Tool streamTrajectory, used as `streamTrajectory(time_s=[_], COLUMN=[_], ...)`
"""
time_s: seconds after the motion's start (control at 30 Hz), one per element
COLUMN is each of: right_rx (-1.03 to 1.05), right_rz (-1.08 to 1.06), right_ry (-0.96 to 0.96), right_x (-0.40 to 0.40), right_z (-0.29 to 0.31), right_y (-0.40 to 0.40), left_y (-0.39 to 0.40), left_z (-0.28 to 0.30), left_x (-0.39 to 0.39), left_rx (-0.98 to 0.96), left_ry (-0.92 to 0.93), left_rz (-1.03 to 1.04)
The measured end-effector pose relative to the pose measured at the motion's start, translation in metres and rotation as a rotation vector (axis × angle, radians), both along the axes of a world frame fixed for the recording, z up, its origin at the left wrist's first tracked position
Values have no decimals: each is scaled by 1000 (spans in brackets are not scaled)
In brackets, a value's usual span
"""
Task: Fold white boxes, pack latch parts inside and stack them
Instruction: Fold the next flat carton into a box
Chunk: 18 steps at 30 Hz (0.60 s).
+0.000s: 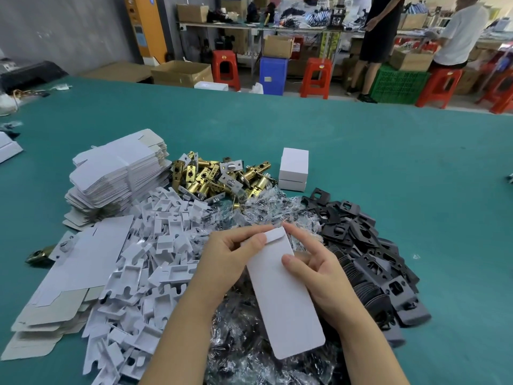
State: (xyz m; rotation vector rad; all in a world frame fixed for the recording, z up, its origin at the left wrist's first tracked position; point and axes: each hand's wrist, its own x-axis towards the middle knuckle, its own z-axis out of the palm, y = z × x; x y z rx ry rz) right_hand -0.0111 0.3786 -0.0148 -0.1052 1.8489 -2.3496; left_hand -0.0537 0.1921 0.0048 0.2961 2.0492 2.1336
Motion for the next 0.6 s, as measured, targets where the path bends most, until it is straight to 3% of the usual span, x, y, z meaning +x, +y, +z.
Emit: streamTrajectory(time_s=[0.6], right_rx=[30], right_rz=[109], right_ry=[5], right_x=[1], right_z=[1], right_y=[6], left_y=[-7], left_z=[-4], left_x=[-5], left_rx=[29], left_ry=[-126], left_rz=[-21])
